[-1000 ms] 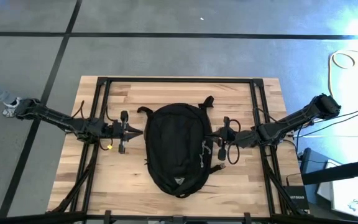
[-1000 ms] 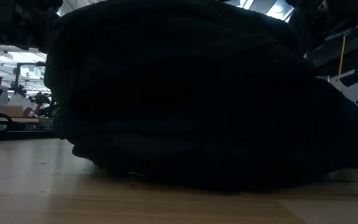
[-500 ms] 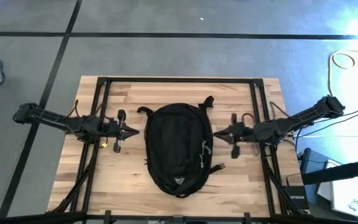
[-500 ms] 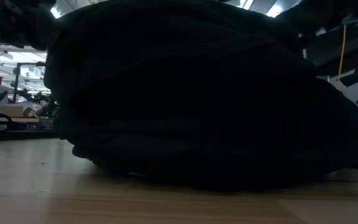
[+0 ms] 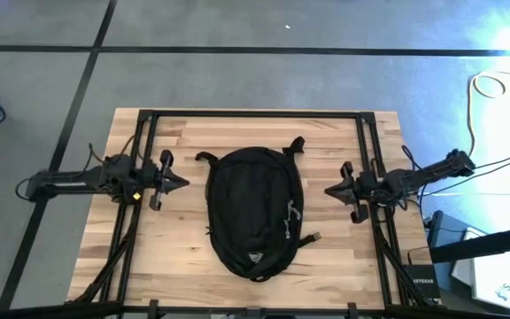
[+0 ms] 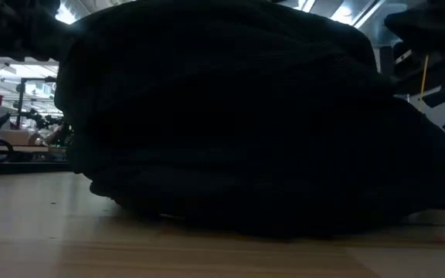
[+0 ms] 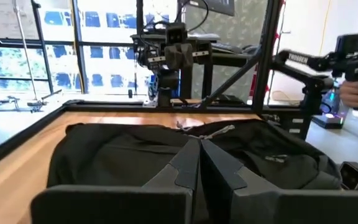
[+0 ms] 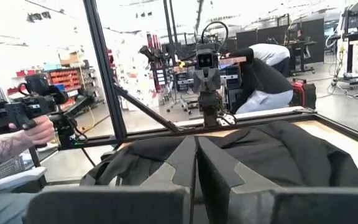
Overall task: Unpack backpack
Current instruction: Return to Home Position
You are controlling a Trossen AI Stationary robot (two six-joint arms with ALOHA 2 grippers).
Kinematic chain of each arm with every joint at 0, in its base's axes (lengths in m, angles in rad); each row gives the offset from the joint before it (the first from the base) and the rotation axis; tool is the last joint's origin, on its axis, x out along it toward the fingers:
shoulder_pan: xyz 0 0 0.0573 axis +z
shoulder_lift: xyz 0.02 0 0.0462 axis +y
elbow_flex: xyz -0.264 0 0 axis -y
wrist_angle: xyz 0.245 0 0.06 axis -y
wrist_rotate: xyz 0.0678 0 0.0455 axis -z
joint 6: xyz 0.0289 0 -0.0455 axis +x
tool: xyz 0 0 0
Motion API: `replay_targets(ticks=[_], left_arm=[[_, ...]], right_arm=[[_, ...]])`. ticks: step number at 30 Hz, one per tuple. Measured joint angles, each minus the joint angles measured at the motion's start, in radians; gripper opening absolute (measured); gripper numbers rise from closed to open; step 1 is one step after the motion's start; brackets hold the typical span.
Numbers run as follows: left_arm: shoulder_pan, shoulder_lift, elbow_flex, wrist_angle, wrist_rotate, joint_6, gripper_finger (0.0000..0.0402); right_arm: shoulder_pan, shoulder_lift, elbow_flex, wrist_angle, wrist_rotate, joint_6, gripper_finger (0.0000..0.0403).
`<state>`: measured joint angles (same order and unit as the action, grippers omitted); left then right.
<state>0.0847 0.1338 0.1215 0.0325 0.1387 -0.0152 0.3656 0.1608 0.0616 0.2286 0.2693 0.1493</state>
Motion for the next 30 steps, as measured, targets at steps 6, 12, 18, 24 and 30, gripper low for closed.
replay_targets(ticks=[6,12,18,24,30], left_arm=[[0.094,-0.056,0.000,-0.059,0.069,-0.004,0.0000],[0.122,-0.135,0.000,-0.162,0.103,-0.009,0.0000],[0.121,-0.130,0.000,-0.144,0.094,0.011,0.0000],[0.098,-0.130,-0.050,-0.083,0.004,0.023,0.0000],[0.025,-0.131,-0.112,0.015,-0.093,0.049,0.0000]], right_arm=[[0.000,-0.126,-0.013,-0.106,0.027,0.000,0.0000],[0.000,-0.159,-0.013,-0.158,0.038,-0.013,0.0000],[0.000,-0.159,-0.016,-0.180,0.088,-0.024,0.0000],[0.000,-0.159,-0.016,-0.192,0.157,-0.041,0.0000],[0.000,-0.159,-0.016,-0.194,0.158,-0.045,0.0000]])
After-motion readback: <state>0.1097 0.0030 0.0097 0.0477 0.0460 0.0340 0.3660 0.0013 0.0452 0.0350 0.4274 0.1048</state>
